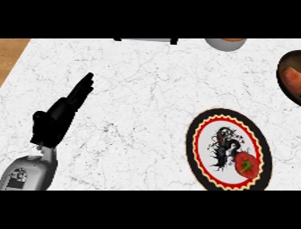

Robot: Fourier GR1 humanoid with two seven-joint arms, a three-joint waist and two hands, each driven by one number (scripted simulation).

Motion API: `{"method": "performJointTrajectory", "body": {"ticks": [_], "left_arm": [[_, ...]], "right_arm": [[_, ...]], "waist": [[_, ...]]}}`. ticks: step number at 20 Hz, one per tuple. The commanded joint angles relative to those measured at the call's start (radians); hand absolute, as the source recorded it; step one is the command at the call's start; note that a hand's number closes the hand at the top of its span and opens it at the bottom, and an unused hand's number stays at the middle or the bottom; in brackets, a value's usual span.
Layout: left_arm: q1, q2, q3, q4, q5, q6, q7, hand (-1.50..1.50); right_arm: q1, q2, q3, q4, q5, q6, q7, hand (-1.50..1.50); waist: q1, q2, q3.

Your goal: Pick the sweet potato from the plate and place it in the pan

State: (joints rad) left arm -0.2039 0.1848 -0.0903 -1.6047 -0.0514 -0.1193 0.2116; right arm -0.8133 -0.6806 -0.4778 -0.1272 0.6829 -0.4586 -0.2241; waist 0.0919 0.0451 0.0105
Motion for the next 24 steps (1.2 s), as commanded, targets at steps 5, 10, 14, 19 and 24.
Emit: {"method": "performJointTrajectory", "body": {"ticks": [5,10,14,19,24], "left_arm": [[-0.007,0.001,0.006,0.015,-0.003,-0.001,-0.01,0.0],[0.004,-0.005,-0.003,-0.009,-0.001,-0.001,0.007,0.0],[0.005,-0.003,0.025,0.019,0.005,0.009,-0.003,0.0],[0.034,0.022,0.036,-0.023,0.023,-0.015,0.008,0.0],[0.026,0.006,0.036,-0.012,0.006,0.009,0.004,0.0]], "right_arm": [[-0.036,0.022,-0.173,-0.055,-0.183,0.059,-0.145,-1.5],[-0.006,0.002,-0.285,-0.061,-0.302,0.167,-0.246,-1.5],[0.054,-0.025,-0.339,-0.046,-0.364,0.321,-0.327,-1.5],[0.149,-0.06,-0.359,-0.039,-0.391,0.48,-0.435,-1.5],[0.25,-0.054,-0.393,-0.059,-0.43,0.558,-0.614,-1.5]], "waist": [[-0.014,0.002,0.005],[-0.018,-0.003,0.006],[-0.035,-0.005,0.003],[-0.035,-0.016,0.001],[-0.052,-0.02,0.001]]}}
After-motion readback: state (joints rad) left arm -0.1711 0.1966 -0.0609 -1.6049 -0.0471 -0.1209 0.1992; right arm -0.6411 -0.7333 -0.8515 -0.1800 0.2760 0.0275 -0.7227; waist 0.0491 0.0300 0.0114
